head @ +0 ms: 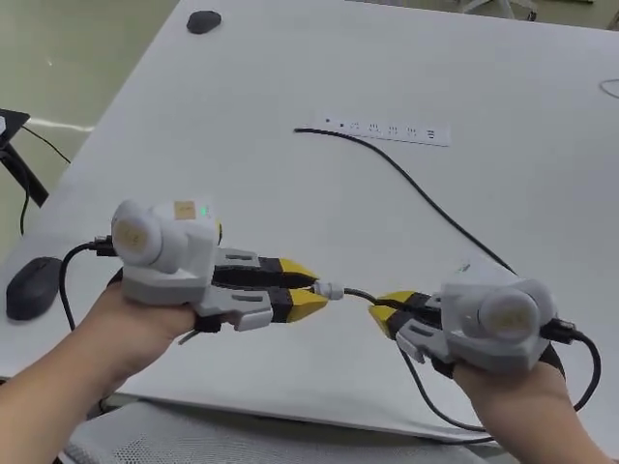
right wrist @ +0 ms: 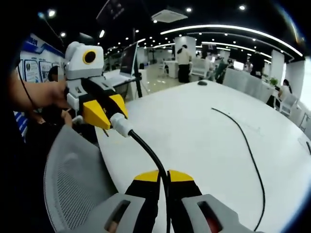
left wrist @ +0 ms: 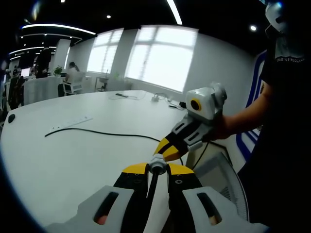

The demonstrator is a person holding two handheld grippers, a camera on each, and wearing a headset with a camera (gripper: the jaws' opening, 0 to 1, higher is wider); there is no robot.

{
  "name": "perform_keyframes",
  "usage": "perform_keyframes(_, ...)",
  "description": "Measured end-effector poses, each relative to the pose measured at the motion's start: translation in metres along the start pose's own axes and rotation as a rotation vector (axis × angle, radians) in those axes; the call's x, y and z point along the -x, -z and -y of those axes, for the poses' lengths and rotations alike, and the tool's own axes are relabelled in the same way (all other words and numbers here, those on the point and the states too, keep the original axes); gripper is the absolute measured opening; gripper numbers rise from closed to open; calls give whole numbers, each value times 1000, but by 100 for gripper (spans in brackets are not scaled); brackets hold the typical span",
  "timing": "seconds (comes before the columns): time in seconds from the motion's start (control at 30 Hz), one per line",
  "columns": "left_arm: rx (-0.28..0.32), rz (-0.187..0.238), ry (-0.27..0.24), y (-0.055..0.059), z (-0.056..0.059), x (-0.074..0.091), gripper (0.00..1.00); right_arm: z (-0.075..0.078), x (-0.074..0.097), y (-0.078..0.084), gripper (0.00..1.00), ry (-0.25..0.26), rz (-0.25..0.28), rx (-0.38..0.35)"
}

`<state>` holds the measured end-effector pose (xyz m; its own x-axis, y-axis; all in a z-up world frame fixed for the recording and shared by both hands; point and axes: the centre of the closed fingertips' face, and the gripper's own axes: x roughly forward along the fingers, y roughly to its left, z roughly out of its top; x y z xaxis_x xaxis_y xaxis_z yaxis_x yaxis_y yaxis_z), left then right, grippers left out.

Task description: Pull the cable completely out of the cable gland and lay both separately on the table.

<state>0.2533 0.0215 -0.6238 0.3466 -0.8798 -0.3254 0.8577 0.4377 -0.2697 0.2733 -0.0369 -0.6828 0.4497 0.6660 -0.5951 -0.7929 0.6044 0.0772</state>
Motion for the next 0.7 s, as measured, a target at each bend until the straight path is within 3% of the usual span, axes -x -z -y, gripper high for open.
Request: perform_keyframes(0.7, 13, 23, -7, -3, 0, 2, 14, 40, -6, 62, 0, 84, -71, -538)
